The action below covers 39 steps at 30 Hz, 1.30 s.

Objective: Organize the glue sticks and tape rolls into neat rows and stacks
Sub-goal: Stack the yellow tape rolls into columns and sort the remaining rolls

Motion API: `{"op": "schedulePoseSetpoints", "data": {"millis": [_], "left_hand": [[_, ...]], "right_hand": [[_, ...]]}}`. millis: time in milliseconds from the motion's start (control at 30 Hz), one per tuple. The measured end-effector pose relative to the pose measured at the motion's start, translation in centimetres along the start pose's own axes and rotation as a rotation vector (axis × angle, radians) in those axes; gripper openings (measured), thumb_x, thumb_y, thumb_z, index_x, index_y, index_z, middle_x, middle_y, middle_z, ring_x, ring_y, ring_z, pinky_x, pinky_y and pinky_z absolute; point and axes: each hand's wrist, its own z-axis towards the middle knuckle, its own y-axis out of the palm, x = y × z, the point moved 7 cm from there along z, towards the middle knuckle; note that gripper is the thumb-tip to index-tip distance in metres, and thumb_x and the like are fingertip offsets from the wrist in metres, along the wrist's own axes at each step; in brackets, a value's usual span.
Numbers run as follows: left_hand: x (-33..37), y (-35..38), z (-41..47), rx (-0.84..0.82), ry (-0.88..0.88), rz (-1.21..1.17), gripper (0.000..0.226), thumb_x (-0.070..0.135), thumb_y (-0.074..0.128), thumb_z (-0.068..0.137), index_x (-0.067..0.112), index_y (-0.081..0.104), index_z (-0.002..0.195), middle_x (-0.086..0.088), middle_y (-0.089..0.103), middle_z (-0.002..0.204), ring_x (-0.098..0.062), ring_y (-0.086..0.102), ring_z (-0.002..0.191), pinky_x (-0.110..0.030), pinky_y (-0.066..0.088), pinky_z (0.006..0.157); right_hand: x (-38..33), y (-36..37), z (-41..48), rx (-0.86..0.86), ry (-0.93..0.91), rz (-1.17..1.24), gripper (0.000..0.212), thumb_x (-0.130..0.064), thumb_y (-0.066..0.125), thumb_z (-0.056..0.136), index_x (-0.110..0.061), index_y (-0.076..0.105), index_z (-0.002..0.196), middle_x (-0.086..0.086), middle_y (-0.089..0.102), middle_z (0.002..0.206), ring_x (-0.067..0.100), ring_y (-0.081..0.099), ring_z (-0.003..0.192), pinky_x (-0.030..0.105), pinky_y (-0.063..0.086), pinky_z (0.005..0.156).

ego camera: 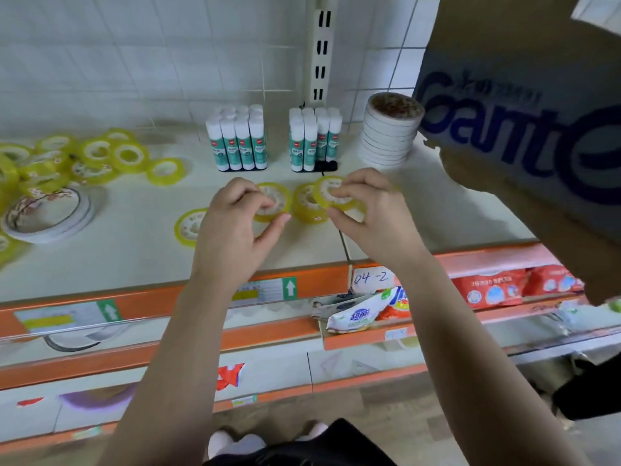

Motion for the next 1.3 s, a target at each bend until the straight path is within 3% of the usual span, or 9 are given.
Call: {"op": "schedulePoseSetpoints", "data": {"millis": [200,333,567,767,1300], "left_hand": [[-0.6,-0.3,0.4,0.004,-0.017,0.070,0.025,0.026,0.074,0.085,0.003,0.070,0.093,-0.008,0.059,0.096,-0.025,0.060,0.086,-0.033,0.050,0.077],[-1.1,-0.5,0.5,0.016,-0.026,0.085,0.031,0.035,0.067,0.086,0.004,0.070,0.092,-0.008,0.059,0.096,-0.025,0.061,0.086,-0.030,0.048,0.076],[-1.7,-0.6,0.2,0.025,-0.036,0.078,0.039,0.041,0.061,0.087,0.004,0.071,0.093,-0.009,0.059,0.097,-0.026,0.061,0.087,-0.035,0.051,0.076],[-1.9,-0.7,0.2,0.024,-0.041,0.085,0.038,0.040,0.062,0.087,0.004,0.070,0.093,-0.008,0.059,0.097,-0.026,0.061,0.088,-0.037,0.052,0.076],[-2.3,-0.4,0.1,0.027,-0.058,0.070,0.040,0.043,0.061,0.086,0.005,0.071,0.093,-0.007,0.059,0.097,-0.025,0.061,0.088,-0.038,0.052,0.075]], "right_hand": [[-0.3,1.1,1.3,-0.011,-0.050,0.023,0.025,-0.024,0.072,0.080,-0.005,0.074,0.098,0.008,0.061,0.102,0.022,0.062,0.092,0.032,0.051,0.082],[-0.3,2.2,1.7,-0.062,-0.061,0.024,0.026,-0.025,0.070,0.080,-0.007,0.075,0.097,0.007,0.062,0.102,0.020,0.062,0.094,0.030,0.049,0.083],[0.4,3.3,1.6,-0.117,-0.043,0.040,0.028,-0.027,0.071,0.081,-0.006,0.074,0.100,0.006,0.059,0.109,0.017,0.061,0.096,0.027,0.047,0.085],[0.6,3.3,1.7,-0.115,-0.027,0.062,0.030,-0.029,0.071,0.080,-0.008,0.074,0.100,0.004,0.058,0.110,0.015,0.062,0.094,0.035,0.051,0.084],[1.0,3.7,1.7,-0.102,-0.025,0.148,0.026,-0.023,0.074,0.079,-0.005,0.074,0.097,0.007,0.055,0.103,0.012,0.057,0.094,0.018,0.046,0.085]]}}
